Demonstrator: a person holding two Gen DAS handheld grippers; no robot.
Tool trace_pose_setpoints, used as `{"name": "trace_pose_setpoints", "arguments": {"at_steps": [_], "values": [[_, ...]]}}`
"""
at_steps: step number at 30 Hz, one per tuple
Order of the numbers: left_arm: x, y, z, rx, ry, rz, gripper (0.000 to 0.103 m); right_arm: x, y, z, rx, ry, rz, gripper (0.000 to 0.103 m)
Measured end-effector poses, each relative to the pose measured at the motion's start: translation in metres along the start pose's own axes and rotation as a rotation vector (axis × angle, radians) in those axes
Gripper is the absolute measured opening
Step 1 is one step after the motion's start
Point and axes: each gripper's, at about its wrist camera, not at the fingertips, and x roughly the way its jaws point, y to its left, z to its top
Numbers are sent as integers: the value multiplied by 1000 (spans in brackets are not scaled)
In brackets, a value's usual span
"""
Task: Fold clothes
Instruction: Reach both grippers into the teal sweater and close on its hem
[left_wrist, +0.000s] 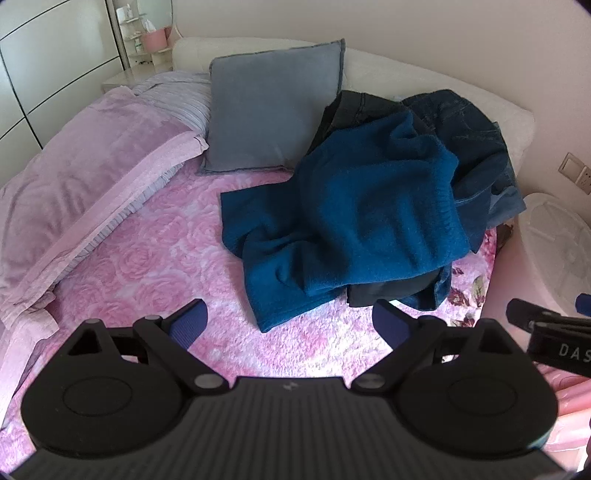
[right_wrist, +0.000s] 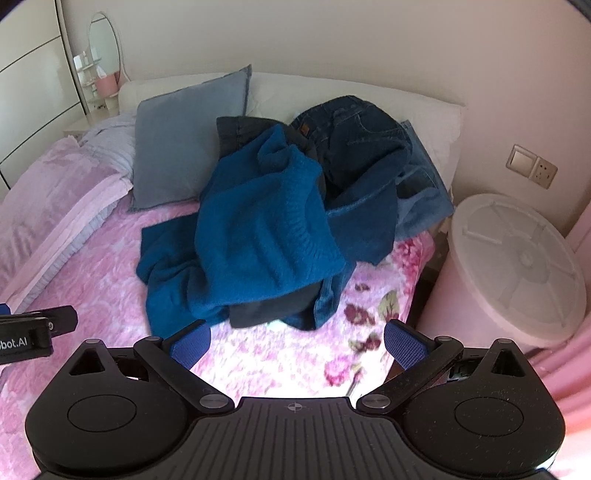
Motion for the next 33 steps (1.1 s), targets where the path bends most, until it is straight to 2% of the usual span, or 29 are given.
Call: {"name": "trace_pose_setpoints", "arguments": {"at_steps": [6, 14, 17, 26, 33], "values": [[44, -15, 23, 22, 46, -21, 94, 46, -27, 11, 22, 37, 5, 103], [123, -33, 62, 42, 114, -55, 79, 106, -61, 27, 27, 58, 9, 101], [147, -38, 73, 39, 134, -74, 79, 126, -68, 32, 33, 77, 28, 98], [217, -52, 90, 46, 204, -110, 79, 181, -84, 46, 71, 153, 52, 98], [270, -42, 92, -21, 271, -135, 79, 213, -87, 55, 68, 177, 84, 98]]}}
